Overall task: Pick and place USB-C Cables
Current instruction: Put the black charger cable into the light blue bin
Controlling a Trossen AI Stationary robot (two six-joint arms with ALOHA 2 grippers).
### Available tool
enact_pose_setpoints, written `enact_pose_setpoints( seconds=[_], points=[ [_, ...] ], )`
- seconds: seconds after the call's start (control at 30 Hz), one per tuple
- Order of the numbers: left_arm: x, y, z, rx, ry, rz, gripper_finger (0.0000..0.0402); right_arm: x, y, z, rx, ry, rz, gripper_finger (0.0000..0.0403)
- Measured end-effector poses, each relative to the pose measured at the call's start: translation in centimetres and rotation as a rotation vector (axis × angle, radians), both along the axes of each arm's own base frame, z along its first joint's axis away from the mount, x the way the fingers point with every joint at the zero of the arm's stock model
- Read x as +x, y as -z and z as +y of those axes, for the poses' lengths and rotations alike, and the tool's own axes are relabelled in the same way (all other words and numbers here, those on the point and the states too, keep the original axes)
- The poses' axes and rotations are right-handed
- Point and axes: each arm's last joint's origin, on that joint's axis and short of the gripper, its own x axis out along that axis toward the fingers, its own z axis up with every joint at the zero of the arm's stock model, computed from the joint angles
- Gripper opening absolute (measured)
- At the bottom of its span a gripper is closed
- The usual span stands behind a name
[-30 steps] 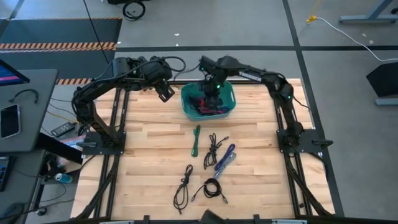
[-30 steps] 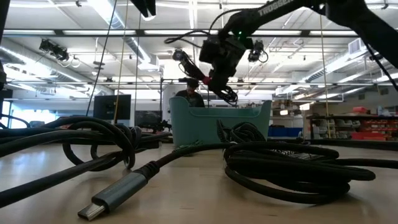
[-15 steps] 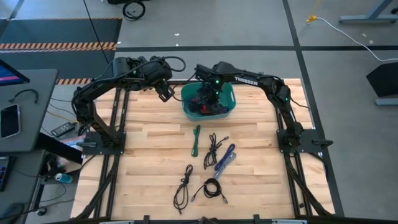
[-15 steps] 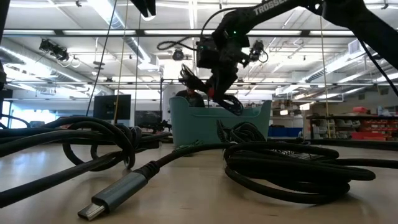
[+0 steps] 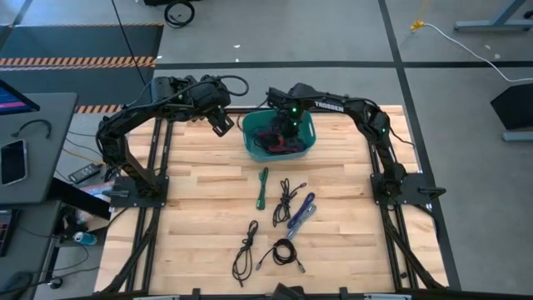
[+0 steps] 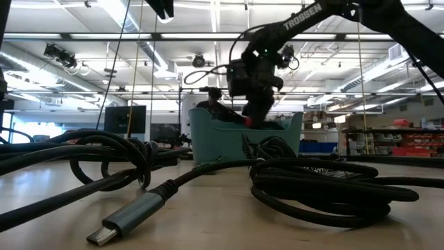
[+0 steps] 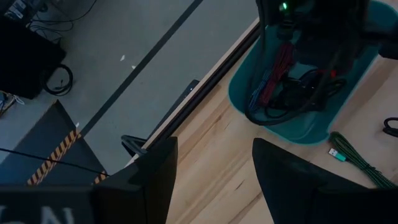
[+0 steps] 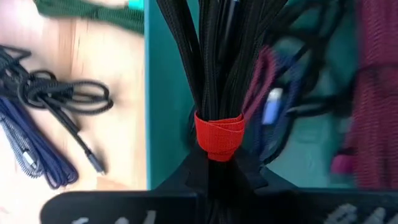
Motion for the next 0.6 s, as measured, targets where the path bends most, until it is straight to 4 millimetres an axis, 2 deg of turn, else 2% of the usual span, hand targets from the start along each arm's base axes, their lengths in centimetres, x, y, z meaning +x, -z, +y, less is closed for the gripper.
enact_pose_setpoints(
  seconds=[0.27, 0.47, 0.6],
  points=[
    [0.0, 0.0, 0.0, 0.0, 0.001, 0.0, 0.0215, -0.7, 3.8, 1.4, 0.04, -0.023, 0.072, 0.003],
    [0.0, 0.0, 0.0, 0.0, 0.001, 0.001, 0.0215, -0.8, 4.6, 1.8, 0.044, -0.022, 0.094, 0.003],
    [0.0, 0.0, 0.0, 0.0, 0.001, 0.001, 0.0215, -0.8, 4.6, 1.8, 0.047, -0.013, 0.094, 0.0079]
  ],
)
